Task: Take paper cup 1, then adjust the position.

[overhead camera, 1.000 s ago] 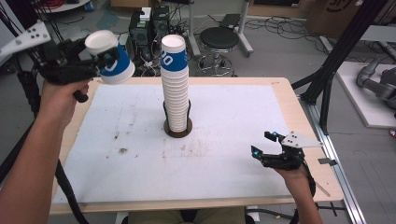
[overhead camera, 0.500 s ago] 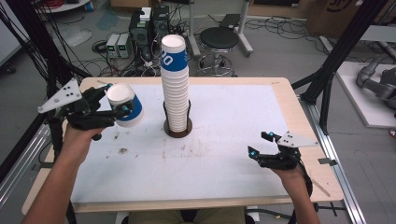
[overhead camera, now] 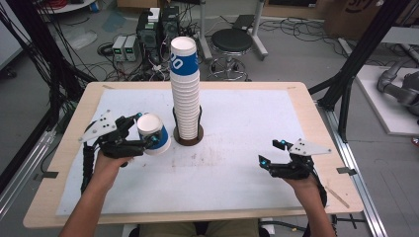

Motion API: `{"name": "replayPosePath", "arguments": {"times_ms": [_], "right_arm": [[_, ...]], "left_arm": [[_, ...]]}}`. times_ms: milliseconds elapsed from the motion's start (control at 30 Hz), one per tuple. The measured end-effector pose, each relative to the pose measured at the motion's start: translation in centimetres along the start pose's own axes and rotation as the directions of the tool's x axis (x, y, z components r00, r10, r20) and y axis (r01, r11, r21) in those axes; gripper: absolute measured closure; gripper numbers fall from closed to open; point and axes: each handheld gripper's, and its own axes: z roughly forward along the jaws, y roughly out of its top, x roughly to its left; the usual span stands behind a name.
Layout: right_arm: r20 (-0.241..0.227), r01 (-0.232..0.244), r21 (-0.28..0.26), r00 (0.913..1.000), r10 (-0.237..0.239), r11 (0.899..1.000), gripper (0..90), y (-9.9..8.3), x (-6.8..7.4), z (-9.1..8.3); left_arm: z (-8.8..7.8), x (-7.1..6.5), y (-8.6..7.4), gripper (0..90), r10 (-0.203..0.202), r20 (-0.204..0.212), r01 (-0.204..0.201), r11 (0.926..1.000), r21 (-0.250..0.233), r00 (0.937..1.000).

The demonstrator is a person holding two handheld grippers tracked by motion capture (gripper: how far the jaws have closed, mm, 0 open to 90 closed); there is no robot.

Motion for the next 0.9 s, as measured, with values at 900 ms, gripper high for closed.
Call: {"name": "replayPosePath", "arguments": {"times_ms": [900], "right_arm": [[-0.096,0.034,-0.021,0.9947,-0.036,0.999,21.1,1.0,1.6,1.1]], "left_arm": [[2.2,-1.5,-1.9,29.0,-0.019,0.084,0.016,0.9994,0.032,0.9963]]}}
